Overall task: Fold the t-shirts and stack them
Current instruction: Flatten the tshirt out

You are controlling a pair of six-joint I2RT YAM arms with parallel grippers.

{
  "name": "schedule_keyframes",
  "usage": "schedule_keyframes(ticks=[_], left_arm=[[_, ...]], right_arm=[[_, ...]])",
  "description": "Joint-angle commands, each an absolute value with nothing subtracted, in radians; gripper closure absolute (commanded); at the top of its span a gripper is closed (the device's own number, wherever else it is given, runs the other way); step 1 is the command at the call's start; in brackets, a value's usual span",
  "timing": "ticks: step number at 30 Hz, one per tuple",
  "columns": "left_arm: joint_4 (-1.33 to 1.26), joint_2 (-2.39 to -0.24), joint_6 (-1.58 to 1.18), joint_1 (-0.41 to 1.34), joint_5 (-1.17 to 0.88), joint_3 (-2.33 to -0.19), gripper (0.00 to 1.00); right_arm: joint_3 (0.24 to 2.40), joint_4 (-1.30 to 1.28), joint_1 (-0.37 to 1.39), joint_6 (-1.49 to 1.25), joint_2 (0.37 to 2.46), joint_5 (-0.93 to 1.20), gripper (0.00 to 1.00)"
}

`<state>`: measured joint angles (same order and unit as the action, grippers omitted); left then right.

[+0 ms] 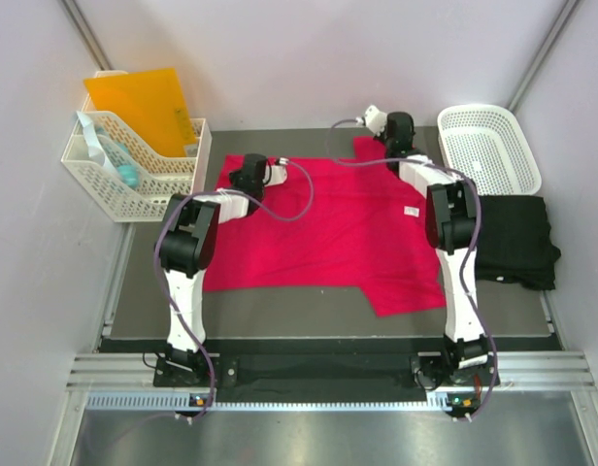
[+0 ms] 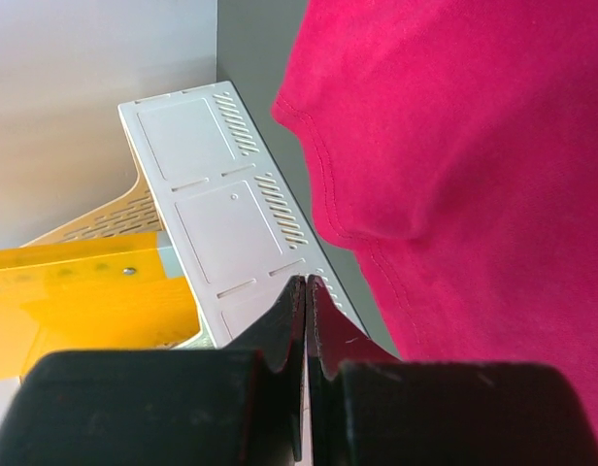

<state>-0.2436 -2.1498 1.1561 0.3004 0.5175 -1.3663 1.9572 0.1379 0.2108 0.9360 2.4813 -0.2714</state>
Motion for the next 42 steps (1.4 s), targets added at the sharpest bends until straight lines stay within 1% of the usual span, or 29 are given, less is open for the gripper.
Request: schedule_keyframes(ticks=[1,6,12,25,29,30,33,42], left_arm=[[-0.314,-2.057,1.12,0.311,0.531,-1.327,1.0],[-0.33,-2.037,1.112,0.313,0.532,-1.284,1.0],[-0.334,-2.019,1.106,0.313,0.534,-1.249,1.0],[-0.322,-2.046,1.126,0.313,0.528,-1.307,1.0],[-0.313,-2.046,1.127,0.313,0.511,-1.313,1.0],[-0.311,-2.046,1.131,0.313,0.508,-1.313,1.0],[-0.316,-2.04,1.131,0.313,0.497,-1.31,1.0],[-0.337,-2.017,1.132,0.31,0.48,-1.278,1.0]], right_arm=[[1.983,0.161,0.224,0.756,2.304,-0.312,1.0],[2.032,0.068,0.227,0.768,2.368,-0.273,1.0],[2.039,-0.027,0.227,0.788,2.439,-0.206,1.0],[2.12,-0.124,0.227,0.816,2.557,-0.186,1.0],[2.123,-0.253,0.225,0.848,2.537,-0.103,1.0],[2.122,-0.332,0.225,0.856,2.531,-0.075,1.0],[2.115,-0.452,0.227,0.896,2.504,0.021,1.0],[2.102,-0.655,0.227,0.96,2.447,0.109,1.0]])
